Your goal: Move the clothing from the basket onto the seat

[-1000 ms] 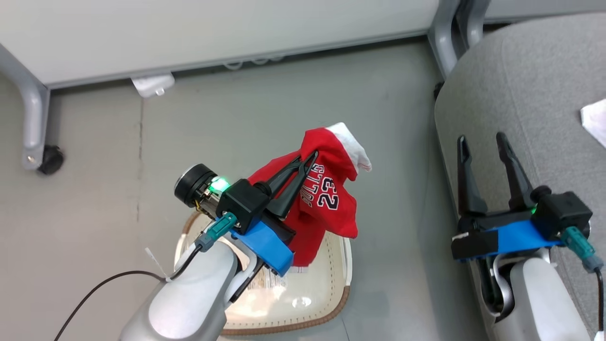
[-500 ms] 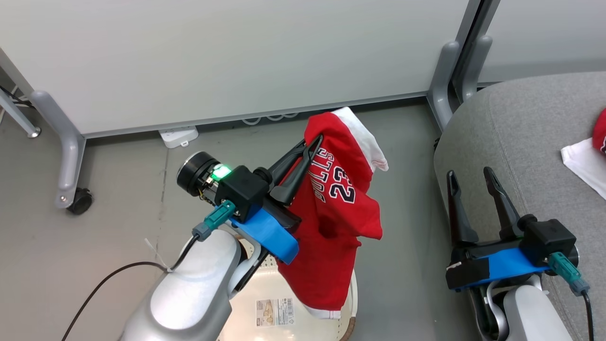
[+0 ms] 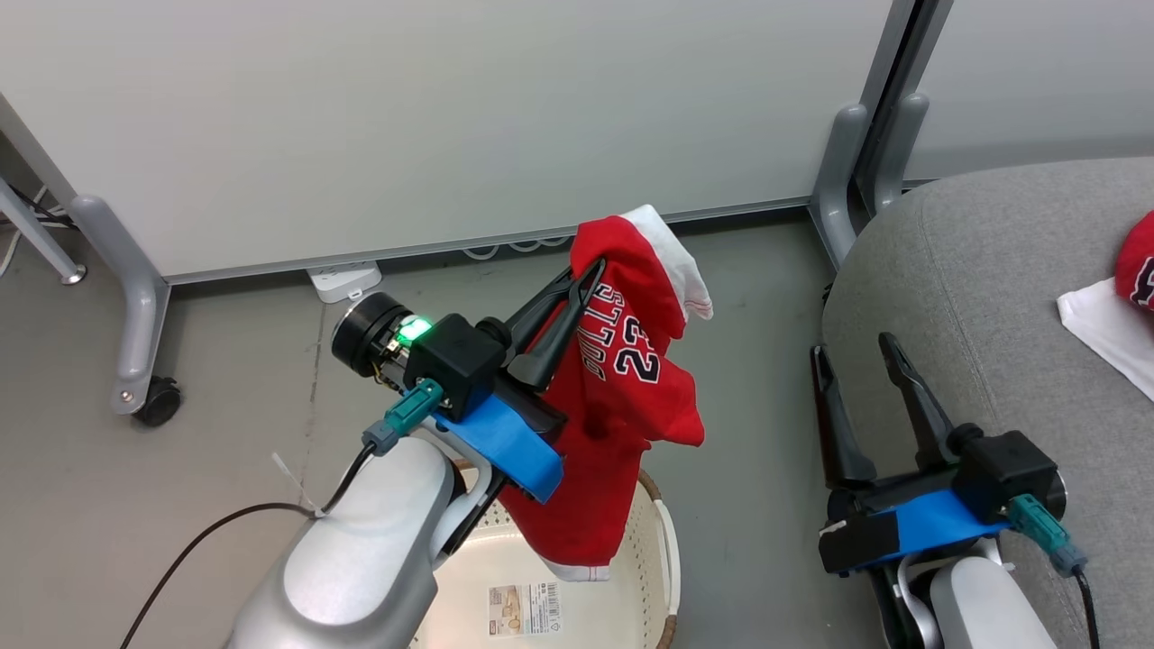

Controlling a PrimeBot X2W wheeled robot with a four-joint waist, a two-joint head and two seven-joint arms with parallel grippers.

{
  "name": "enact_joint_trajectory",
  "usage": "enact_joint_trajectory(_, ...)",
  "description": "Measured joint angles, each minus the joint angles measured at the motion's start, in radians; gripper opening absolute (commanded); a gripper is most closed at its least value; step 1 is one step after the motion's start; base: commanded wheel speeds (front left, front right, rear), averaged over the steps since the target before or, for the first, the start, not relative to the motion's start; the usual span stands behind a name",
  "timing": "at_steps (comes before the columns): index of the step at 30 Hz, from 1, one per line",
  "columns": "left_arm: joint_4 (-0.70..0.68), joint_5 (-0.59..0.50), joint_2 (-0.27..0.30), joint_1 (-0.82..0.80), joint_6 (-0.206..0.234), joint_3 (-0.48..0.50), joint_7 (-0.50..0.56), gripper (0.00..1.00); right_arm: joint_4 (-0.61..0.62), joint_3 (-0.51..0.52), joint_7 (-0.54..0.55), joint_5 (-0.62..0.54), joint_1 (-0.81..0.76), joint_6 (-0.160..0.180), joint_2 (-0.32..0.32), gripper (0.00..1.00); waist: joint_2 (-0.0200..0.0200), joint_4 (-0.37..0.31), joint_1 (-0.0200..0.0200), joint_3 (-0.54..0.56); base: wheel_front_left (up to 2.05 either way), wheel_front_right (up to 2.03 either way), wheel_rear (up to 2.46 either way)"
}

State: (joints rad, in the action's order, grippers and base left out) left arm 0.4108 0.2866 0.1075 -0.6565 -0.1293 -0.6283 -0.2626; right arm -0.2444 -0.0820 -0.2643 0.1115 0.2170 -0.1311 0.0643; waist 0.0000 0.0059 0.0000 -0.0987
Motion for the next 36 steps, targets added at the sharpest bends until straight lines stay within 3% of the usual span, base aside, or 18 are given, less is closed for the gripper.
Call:
enact_joint_trajectory(18,0.021,-0.016,-0.012,-0.011,0.0,0.005,0.0,0.0,0.069,-0.265,0.0,0.016,0.036,0.0,-0.001,1.0,0.0,-0.009,0.0,-0.038,0.0,0.0,0.0)
enact_joint_trajectory(36,0.005,-0.014,-0.037,-0.063,0.0,-0.047,0.0,0.0,-0.192,-0.399,0.0,0.021,0.296,0.0,-0.012,1.0,0.0,0.035,0.0001,-0.111,0.0,0.0,0.0)
